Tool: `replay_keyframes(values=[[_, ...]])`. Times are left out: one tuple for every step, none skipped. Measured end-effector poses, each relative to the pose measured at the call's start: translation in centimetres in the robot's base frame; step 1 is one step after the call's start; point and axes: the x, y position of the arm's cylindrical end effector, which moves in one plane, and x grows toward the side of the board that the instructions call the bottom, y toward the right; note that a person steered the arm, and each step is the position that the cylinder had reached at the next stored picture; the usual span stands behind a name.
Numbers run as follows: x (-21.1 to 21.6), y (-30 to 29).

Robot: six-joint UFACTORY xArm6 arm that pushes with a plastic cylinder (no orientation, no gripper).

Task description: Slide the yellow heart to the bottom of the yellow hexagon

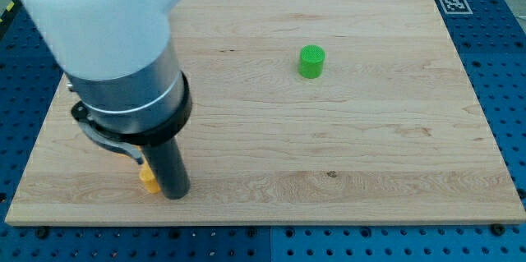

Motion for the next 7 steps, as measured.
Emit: replay_keyframes(values=[[0.0, -1.9], [0.0, -3.5], [1.1, -2.5], [2.4, 1.4], [0.2, 1.8], [-1.9, 1.4], [-3.2, 1.1]])
